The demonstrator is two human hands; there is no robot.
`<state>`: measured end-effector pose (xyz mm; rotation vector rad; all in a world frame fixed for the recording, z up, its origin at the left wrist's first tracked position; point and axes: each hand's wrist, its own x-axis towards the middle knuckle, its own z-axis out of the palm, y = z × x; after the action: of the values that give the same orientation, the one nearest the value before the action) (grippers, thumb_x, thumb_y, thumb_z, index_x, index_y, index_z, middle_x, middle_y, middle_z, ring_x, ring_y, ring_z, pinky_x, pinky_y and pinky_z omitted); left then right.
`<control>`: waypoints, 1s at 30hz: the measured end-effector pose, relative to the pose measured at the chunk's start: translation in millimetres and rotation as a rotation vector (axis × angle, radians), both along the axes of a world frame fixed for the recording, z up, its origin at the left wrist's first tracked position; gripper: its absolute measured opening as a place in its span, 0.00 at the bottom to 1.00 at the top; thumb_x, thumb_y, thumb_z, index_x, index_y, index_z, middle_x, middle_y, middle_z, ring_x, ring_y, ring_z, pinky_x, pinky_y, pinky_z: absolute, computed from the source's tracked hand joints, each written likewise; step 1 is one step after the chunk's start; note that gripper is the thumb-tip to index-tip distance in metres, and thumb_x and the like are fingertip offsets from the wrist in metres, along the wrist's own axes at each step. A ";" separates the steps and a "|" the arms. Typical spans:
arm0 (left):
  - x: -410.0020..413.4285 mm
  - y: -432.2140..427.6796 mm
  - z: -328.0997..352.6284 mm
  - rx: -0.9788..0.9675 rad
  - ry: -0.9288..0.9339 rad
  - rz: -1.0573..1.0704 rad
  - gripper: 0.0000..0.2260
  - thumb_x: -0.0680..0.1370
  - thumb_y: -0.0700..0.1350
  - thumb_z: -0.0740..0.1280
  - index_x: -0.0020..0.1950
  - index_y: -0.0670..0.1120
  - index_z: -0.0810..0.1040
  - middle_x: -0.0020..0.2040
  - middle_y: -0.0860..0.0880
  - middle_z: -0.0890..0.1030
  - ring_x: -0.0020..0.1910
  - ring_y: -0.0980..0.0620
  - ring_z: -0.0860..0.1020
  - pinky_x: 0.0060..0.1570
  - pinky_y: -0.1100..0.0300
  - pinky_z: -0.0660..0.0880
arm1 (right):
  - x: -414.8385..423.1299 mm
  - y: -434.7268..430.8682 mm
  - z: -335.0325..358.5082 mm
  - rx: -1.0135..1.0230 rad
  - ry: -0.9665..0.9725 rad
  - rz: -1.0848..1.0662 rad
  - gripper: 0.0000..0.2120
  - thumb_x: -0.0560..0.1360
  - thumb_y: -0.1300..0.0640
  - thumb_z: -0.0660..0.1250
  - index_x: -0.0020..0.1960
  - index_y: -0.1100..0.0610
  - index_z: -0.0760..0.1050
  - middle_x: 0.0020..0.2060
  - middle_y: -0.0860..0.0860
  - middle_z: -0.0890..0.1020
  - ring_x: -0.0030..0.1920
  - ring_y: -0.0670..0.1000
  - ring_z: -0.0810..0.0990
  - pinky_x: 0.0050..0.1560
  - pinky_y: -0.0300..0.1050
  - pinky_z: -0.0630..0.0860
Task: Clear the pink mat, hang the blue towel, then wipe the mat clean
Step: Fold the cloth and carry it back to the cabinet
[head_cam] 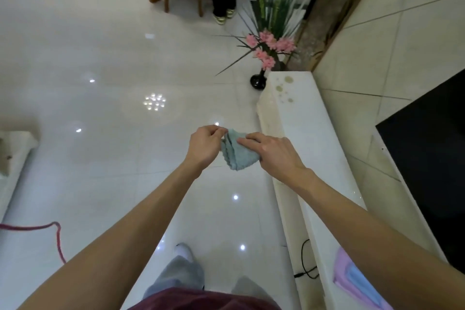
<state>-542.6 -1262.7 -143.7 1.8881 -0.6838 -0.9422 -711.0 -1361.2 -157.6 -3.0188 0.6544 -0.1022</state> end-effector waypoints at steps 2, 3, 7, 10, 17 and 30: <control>12.5 -36.9 -1.8 0.006 0.002 -0.084 0.13 0.81 0.46 0.60 0.56 0.45 0.83 0.48 0.50 0.83 0.50 0.49 0.80 0.53 0.57 0.76 | 5.9 -23.1 1.3 0.003 0.000 -0.079 0.32 0.62 0.72 0.73 0.63 0.51 0.79 0.55 0.52 0.83 0.38 0.55 0.84 0.28 0.38 0.62; 16.0 -55.6 -2.5 0.011 0.006 -0.120 0.13 0.81 0.45 0.60 0.56 0.45 0.83 0.49 0.50 0.83 0.51 0.49 0.80 0.53 0.57 0.76 | 6.8 -34.3 2.2 0.020 0.000 -0.122 0.32 0.62 0.73 0.73 0.62 0.51 0.79 0.55 0.52 0.83 0.38 0.56 0.84 0.28 0.38 0.62; 14.8 -135.4 -4.1 0.022 0.034 -0.247 0.13 0.80 0.44 0.60 0.54 0.45 0.84 0.46 0.49 0.83 0.48 0.48 0.80 0.51 0.58 0.76 | -1.7 -85.0 -5.6 0.060 0.025 -0.240 0.33 0.60 0.71 0.76 0.62 0.51 0.79 0.55 0.52 0.83 0.38 0.56 0.84 0.26 0.39 0.71; 7.3 -202.0 -14.5 0.059 0.019 -0.345 0.13 0.81 0.44 0.60 0.55 0.45 0.84 0.49 0.49 0.83 0.49 0.49 0.80 0.51 0.60 0.75 | -8.0 -134.1 -15.1 0.108 0.033 -0.339 0.34 0.57 0.71 0.76 0.61 0.51 0.80 0.54 0.52 0.83 0.36 0.55 0.84 0.26 0.38 0.68; -6.3 -369.4 -30.6 0.116 -0.055 -0.424 0.14 0.81 0.43 0.58 0.59 0.42 0.82 0.55 0.48 0.82 0.55 0.49 0.78 0.53 0.61 0.73 | -14.8 -281.3 -45.6 0.163 0.007 -0.416 0.32 0.57 0.70 0.78 0.59 0.53 0.81 0.52 0.54 0.84 0.33 0.55 0.83 0.25 0.40 0.72; -19.6 -562.3 -24.8 0.110 -0.174 -0.657 0.14 0.81 0.43 0.58 0.53 0.39 0.83 0.50 0.43 0.83 0.50 0.45 0.80 0.54 0.50 0.77 | -30.1 -438.4 -38.7 0.143 -0.018 -0.658 0.30 0.63 0.68 0.75 0.63 0.52 0.78 0.55 0.53 0.83 0.39 0.58 0.84 0.28 0.42 0.71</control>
<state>-562.3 -1825.0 -168.4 1.8824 -1.4358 -1.2404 -741.1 -1799.6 -196.3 -2.5406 1.5431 -0.0997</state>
